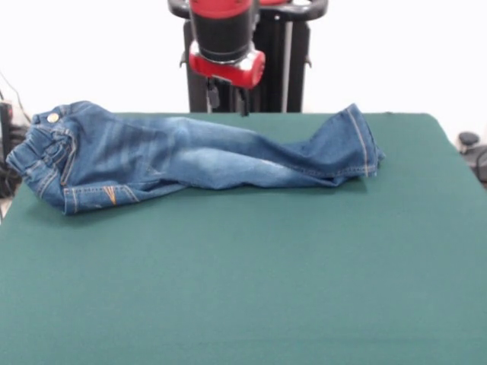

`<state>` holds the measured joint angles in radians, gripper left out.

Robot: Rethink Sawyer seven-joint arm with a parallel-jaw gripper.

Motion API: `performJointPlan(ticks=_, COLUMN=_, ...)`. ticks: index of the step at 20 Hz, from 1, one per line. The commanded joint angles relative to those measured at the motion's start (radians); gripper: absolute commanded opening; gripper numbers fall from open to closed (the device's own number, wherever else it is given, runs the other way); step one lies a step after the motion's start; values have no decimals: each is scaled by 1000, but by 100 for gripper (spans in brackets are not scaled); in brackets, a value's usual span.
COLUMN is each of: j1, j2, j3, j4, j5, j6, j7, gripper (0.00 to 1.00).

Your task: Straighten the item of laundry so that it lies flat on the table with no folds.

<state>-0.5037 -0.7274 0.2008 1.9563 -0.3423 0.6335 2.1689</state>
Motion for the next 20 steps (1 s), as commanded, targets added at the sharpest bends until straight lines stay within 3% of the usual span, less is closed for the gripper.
performJointPlan(ticks=1, j1=96, j2=108, j3=53, j4=-104, j5=55, j6=-27, j7=105, gripper=100)
performJointPlan(ticks=9, j1=177, j2=255, j3=-26, j4=-193, j5=28, j6=-176, j7=166, gripper=100)
performJointPlan(ticks=20, j1=274, j2=398, j3=-170, j4=-219, j5=12, j6=-372, j7=209, gripper=100)
